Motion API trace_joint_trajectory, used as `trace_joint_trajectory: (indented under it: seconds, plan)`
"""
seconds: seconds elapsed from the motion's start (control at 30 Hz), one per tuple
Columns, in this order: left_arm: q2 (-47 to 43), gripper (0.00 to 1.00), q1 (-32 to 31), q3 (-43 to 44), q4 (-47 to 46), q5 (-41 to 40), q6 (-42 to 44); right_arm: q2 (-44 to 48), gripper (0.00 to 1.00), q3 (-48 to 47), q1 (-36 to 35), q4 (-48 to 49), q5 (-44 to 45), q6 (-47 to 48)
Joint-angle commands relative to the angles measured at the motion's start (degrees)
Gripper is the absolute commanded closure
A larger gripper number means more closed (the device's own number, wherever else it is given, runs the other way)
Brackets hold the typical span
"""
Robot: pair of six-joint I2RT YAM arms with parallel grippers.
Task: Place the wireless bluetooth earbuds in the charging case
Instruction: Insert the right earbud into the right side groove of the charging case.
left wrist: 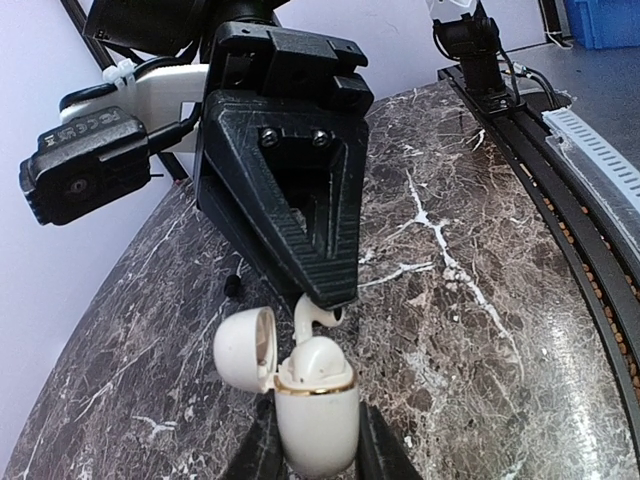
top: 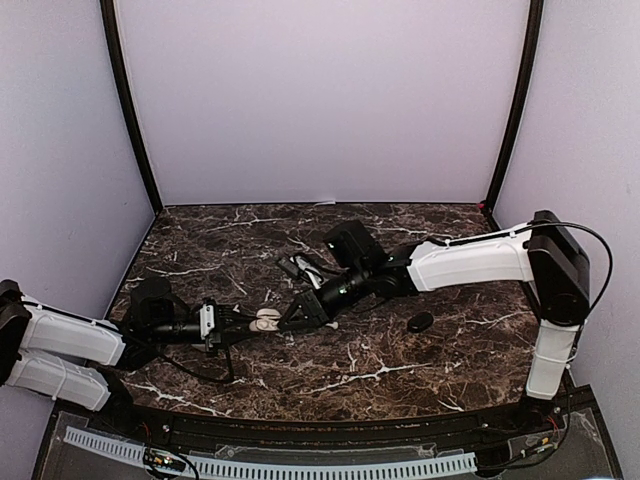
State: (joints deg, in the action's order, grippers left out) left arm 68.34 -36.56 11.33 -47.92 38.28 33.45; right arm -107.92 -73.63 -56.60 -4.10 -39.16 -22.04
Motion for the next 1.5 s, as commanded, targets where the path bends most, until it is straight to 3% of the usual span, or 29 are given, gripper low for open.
trace_joint_trajectory:
  seconds: [0.0, 0.53, 0.8, 0.93, 1.33, 1.47]
  plan:
    - [-0.3, 1.00, -0.4, 1.5, -0.6, 0.5, 0.0, -0.7, 0.94, -1.6, -0.5, -0.8, 5.3, -1.8]
    - [1.8, 1.00, -1.0, 1.8, -1.3, 0.0, 0.0, -2.4, 0.92, -2.7, -1.7, 2.7, 5.8, -7.3]
    - [2.9, 1.00, -1.0, 1.9, -1.9, -0.3, -0.5, -1.3, 0.67, -1.3, -1.6, 6.5, 1.4, -8.7]
    - [3.3, 1.00, -1.0, 1.6, -2.9, -0.7, -1.3, 0.4, 0.60, 0.3, -1.6, 8.4, -0.2, -9.0]
    - [5.3, 1.00, -1.0, -0.8, -16.7, 1.2, -10.7, 4.5, 0.61, 2.9, -0.5, 3.8, 2.6, -8.8]
    - [6.6, 1.00, -1.0, -1.4, -21.6, 3.2, -13.7, 6.3, 0.65, 4.1, 0.1, 3.9, 3.7, -9.6]
